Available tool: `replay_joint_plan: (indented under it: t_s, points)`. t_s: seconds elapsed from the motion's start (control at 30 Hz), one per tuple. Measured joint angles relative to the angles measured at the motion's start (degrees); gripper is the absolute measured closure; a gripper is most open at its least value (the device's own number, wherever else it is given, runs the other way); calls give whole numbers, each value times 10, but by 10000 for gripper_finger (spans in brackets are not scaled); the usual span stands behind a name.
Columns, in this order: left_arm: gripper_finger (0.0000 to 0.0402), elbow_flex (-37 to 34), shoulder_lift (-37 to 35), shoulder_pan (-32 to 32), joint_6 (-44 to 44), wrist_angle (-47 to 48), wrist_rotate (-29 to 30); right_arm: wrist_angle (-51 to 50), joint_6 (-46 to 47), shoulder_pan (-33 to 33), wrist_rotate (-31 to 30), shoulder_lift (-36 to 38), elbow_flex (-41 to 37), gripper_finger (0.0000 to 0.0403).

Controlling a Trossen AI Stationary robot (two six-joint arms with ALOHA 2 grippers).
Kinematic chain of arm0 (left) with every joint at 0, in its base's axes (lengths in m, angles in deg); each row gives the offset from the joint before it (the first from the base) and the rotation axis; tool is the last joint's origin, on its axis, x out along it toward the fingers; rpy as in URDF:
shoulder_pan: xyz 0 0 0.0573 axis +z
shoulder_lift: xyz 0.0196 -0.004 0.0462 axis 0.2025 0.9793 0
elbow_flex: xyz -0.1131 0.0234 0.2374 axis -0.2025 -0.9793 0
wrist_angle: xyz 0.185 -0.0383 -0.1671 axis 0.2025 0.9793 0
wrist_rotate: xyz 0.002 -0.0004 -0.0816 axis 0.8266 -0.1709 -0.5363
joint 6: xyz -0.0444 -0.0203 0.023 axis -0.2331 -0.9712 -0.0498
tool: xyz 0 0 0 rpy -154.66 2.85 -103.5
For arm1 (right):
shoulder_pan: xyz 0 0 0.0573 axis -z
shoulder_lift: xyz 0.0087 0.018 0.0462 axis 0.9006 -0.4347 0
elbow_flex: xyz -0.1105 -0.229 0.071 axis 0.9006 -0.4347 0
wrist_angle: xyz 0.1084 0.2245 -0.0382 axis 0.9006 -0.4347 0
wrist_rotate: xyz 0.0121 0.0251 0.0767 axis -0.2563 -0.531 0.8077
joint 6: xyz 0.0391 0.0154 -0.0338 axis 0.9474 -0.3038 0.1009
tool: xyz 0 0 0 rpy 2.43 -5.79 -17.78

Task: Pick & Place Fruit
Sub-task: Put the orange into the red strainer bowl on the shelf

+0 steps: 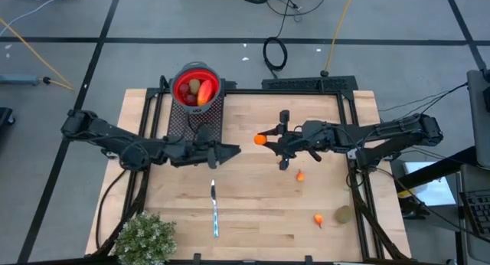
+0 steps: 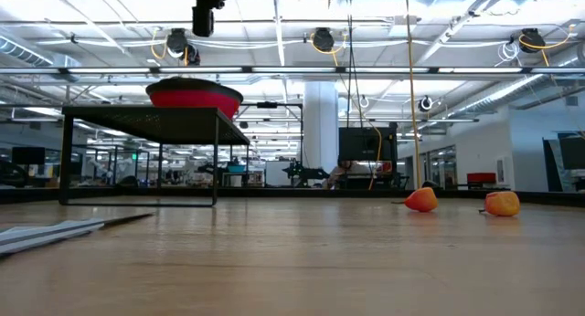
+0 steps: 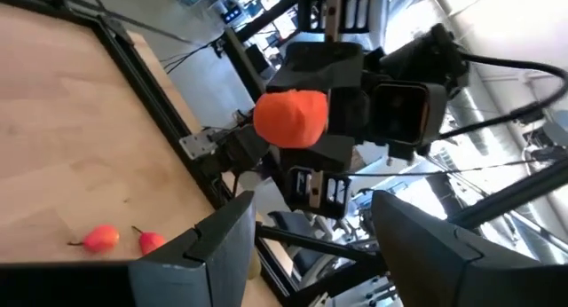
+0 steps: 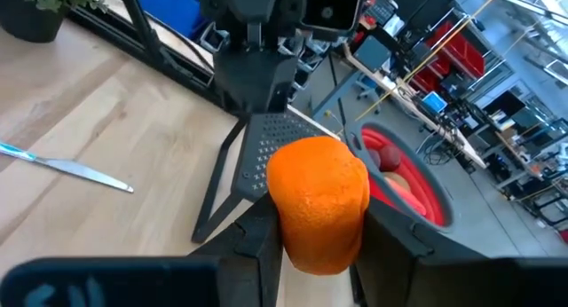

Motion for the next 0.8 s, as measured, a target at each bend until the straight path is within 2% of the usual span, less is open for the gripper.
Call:
replay_joint_plan:
  t_s: [0.3, 0.6, 0.8]
  points:
    - [176, 51, 66, 16, -29, 0, 0, -2, 0, 0, 45, 0, 0, 298]
    - [176, 108, 117, 23, -25, 0, -5, -8, 3, 0, 45, 0, 0, 298]
    - [176, 116, 126, 28, -38, 10, -7, -11, 3, -4, 43, 0, 0, 298]
